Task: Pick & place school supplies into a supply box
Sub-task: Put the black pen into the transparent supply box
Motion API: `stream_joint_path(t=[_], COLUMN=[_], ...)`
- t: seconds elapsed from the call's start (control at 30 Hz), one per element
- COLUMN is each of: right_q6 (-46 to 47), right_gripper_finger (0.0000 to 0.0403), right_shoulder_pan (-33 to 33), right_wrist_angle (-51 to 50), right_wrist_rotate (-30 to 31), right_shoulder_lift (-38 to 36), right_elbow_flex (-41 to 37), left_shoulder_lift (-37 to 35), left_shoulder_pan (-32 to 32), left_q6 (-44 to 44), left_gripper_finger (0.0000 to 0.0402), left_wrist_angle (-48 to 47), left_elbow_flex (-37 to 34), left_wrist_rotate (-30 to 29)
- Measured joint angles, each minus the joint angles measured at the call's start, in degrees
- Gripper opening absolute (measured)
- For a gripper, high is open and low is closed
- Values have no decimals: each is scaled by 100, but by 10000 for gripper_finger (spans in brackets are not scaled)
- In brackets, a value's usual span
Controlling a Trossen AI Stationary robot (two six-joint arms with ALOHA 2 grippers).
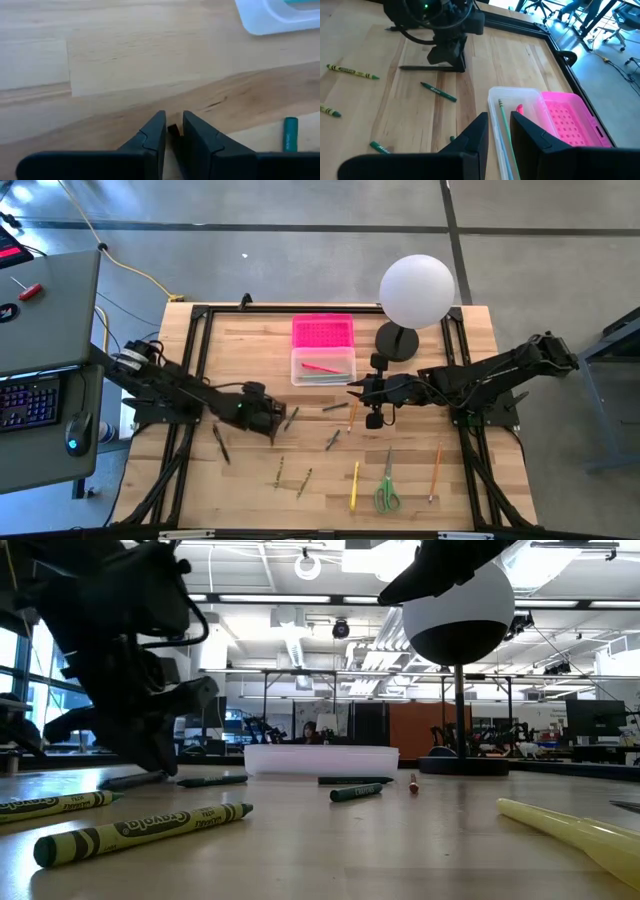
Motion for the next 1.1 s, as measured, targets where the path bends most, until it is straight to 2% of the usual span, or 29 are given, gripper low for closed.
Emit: stream_joint_path(t=[0.1, 0.27, 0.5, 0.67, 0.97, 1.1], right_q6=[-41, -53, -93, -93, -93, -93], right_gripper_finger=[59, 59, 59, 59, 59, 59], right_shoulder_pan=[0, 0, -1, -2, -2, -2], right_wrist_angle=[0, -3, -9, -8, -2, -1], right_wrist_rotate=[0, 0, -8, -239, -238, -238], right_shoulder_lift=[0, 0, 0, 0, 0, 0], right_elbow_flex=[0, 0, 0, 0, 0, 0], left_shoulder_lift=[0, 0, 53, 164, 185, 390], left_shoulder_pan=[102, 135, 75, -130, -745, -942], left_q6=[30, 64, 73, -179, -1127, -1155], left_gripper_finger=[97, 97, 97, 97, 97, 97], left_wrist_angle=[-422, -1104, -1117, -1115, -1377, -1307], left_elbow_flex=[294, 827, 1081, 1081, 1081, 1081], left_wrist_rotate=[212, 246, 384, 604, 307, -294])
